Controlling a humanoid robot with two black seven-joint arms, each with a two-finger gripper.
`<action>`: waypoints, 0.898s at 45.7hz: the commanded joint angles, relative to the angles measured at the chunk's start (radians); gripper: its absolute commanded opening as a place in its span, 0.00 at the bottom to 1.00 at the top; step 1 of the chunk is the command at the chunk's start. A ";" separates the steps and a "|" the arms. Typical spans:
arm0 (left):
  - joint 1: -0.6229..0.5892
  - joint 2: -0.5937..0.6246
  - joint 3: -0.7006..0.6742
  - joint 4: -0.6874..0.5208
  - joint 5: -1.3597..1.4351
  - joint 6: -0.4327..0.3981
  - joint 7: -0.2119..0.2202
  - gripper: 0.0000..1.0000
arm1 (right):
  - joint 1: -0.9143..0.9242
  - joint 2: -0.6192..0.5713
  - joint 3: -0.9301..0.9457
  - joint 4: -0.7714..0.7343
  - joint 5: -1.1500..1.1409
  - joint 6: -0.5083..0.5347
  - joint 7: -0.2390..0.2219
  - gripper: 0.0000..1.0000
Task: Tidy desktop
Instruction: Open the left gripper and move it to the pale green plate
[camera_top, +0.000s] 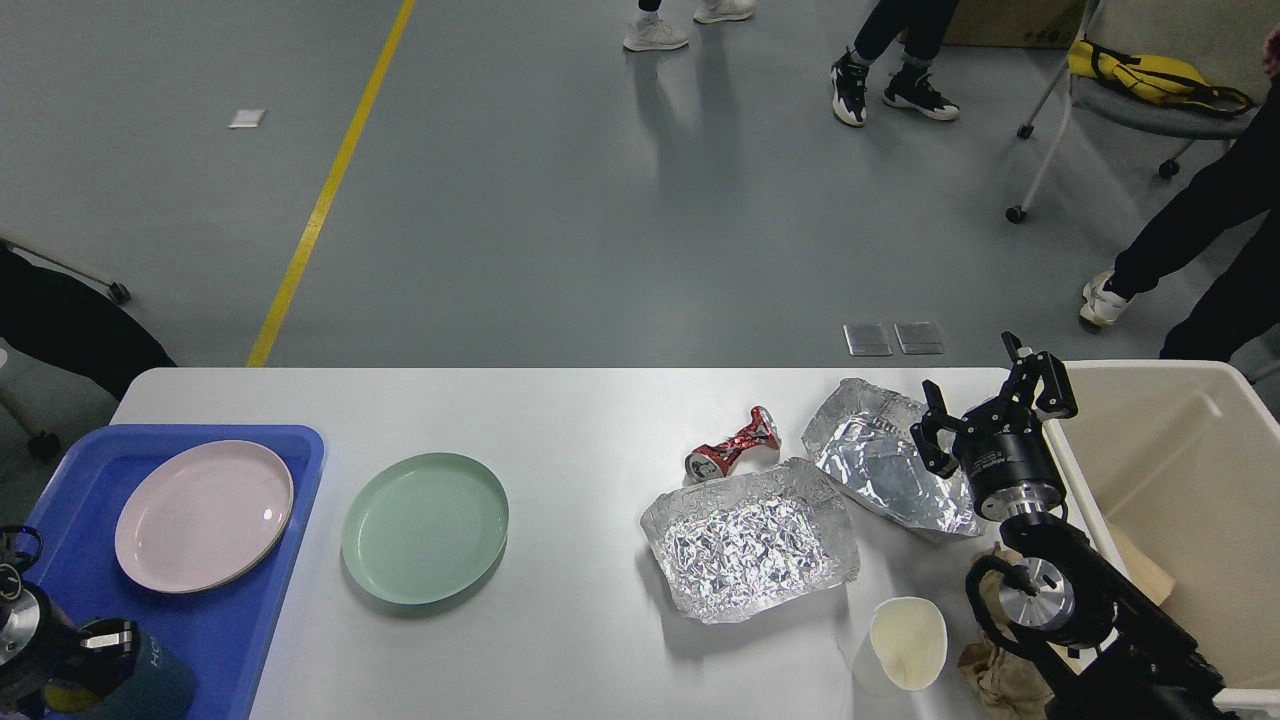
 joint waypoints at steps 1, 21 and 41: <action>-0.021 0.010 0.002 -0.003 -0.001 -0.014 0.001 0.90 | 0.000 0.000 0.000 0.000 0.000 0.001 -0.001 1.00; -0.376 0.106 0.011 -0.005 -0.035 -0.386 -0.002 0.96 | 0.000 0.000 0.000 0.000 0.000 0.000 -0.001 1.00; -0.632 -0.051 0.002 0.000 -0.159 -0.446 -0.006 0.96 | 0.000 0.000 0.000 0.000 0.000 0.000 0.000 1.00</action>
